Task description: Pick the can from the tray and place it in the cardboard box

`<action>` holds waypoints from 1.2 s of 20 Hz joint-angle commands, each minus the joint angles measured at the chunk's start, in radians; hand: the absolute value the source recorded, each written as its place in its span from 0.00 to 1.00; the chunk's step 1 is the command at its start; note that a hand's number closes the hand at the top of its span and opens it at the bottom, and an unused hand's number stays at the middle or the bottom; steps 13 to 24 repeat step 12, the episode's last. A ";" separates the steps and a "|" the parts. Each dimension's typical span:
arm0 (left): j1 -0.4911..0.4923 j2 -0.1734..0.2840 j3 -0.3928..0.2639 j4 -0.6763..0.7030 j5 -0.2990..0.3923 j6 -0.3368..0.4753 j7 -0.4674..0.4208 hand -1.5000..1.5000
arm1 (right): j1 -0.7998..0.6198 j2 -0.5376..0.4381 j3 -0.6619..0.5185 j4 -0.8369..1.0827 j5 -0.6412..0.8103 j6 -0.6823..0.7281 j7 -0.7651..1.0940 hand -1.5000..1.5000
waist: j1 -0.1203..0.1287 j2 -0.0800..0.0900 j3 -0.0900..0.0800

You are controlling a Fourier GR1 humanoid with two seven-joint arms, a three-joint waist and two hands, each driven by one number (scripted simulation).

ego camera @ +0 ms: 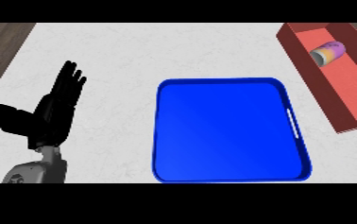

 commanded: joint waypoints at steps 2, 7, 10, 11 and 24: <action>0.036 -0.004 -0.001 -0.013 0.009 -0.022 -0.020 0.50 | 0.033 -0.033 -0.060 0.052 -0.088 -0.012 -0.078 0.00 | 0.008 0.001 0.000; 0.019 0.033 0.041 -0.020 0.027 -0.030 0.022 0.50 | 0.131 -0.096 -0.087 0.033 -0.166 0.068 -0.120 0.00 | -0.003 -0.003 -0.001; -0.013 -0.044 -0.042 -0.013 -0.047 0.046 0.039 0.50 | 0.196 -0.098 -0.098 0.062 -0.195 0.096 -0.225 0.00 | -0.006 -0.002 0.000; 0.055 -0.023 -0.024 -0.059 -0.020 -0.002 -0.005 0.50 | 0.170 -0.125 -0.075 0.075 -0.194 0.098 -0.179 0.00 | 0.000 -0.003 -0.001; 0.026 -0.017 -0.014 -0.033 -0.018 0.003 0.020 0.50 | 0.180 -0.151 -0.080 0.084 -0.209 0.127 -0.183 0.00 | -0.001 -0.002 -0.001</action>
